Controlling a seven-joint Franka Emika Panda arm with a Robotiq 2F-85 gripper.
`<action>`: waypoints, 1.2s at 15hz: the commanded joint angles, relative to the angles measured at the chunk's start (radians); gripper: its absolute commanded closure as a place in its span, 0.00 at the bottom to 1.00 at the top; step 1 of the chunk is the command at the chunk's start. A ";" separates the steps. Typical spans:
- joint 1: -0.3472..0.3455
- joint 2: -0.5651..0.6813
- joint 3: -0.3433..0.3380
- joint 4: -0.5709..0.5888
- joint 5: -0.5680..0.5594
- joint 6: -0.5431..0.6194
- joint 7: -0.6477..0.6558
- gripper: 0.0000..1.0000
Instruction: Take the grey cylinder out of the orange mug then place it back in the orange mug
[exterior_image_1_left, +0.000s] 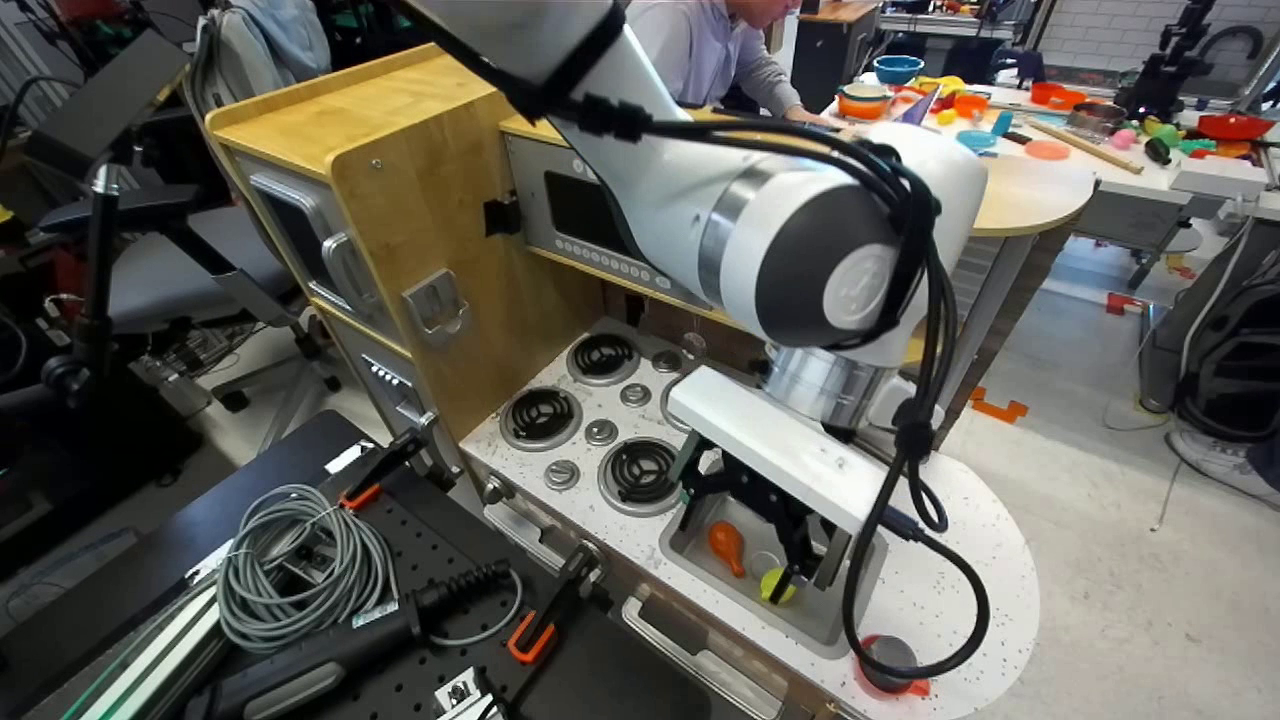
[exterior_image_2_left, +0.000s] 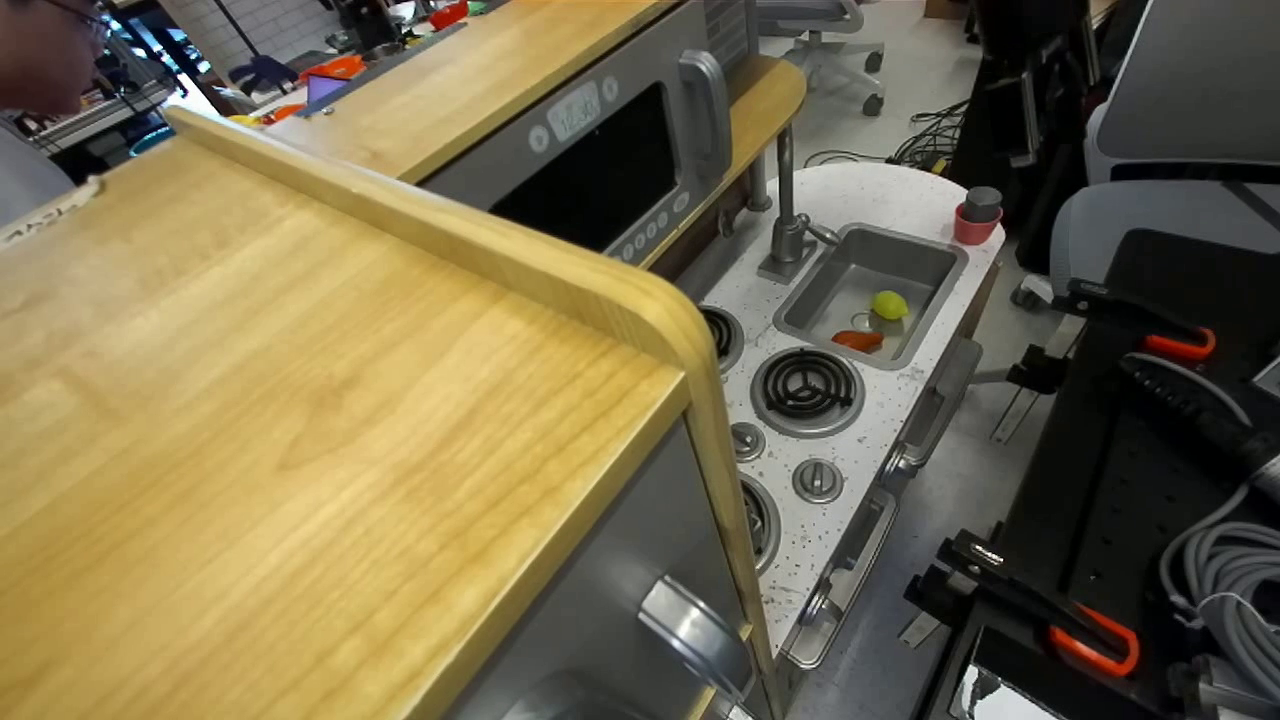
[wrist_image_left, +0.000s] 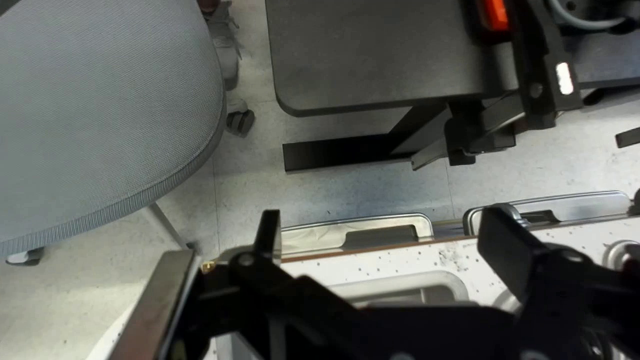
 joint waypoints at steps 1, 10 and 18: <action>-0.032 0.127 -0.004 0.098 -0.022 0.038 -0.007 0.00; -0.044 0.203 -0.095 0.178 -0.170 0.099 0.088 0.00; -0.137 0.328 -0.024 0.299 0.049 0.278 0.161 0.00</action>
